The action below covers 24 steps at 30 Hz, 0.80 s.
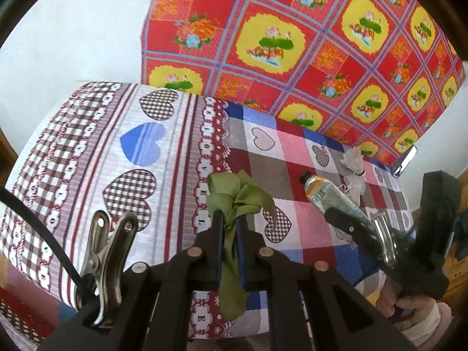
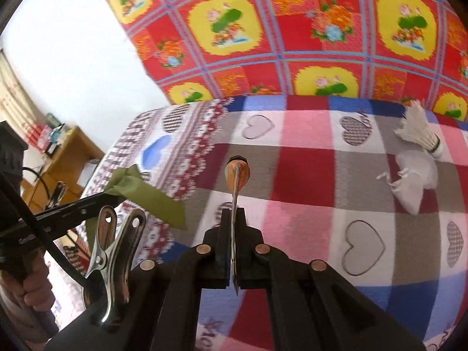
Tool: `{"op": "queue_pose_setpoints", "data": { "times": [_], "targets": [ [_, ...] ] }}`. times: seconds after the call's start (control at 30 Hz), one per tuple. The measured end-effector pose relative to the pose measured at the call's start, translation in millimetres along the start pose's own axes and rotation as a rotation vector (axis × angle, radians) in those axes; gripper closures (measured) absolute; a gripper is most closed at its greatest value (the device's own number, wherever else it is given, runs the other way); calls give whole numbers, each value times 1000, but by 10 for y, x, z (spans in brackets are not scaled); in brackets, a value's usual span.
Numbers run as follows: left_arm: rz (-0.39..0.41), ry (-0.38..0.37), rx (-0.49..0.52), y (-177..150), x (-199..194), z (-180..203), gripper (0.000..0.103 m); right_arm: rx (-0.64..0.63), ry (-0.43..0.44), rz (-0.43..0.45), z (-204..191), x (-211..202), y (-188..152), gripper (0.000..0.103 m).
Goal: Collect trash
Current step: 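Lift the cloth and bottle in both grippers and carry them over the red bucket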
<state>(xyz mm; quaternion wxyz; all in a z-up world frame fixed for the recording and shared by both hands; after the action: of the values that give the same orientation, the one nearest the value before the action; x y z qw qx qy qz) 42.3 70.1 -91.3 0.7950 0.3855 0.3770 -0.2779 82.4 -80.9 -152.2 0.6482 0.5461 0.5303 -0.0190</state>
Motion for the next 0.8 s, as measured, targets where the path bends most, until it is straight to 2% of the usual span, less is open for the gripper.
{"op": "queue_pose_setpoints", "data": {
  "times": [0.23,0.4,0.8],
  "targets": [
    [41,7,-34,43,-253,-258,95,-38,69,21,-431,-42,125,100],
    [63,12,-35,81,-460,-495,95,-60,83,43,-736,-57,213,100],
    [111,34,-50,231,-1033,-1385,95,-99,111,78,-1785,51,447,100]
  ]
}}
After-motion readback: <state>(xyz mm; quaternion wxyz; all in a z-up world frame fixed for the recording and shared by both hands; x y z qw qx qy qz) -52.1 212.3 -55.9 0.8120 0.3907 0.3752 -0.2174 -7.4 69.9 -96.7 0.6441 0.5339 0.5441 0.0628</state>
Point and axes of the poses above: each gripper's, at about its wrist camera, not at the fingertips, and x roughly the way its jaws point, z to its right, y to its top, the point moved 9 cm from there along x, roughly the way its jaws point, and after that the axes turned 15 degrees about -x, right-handed, at the moved point
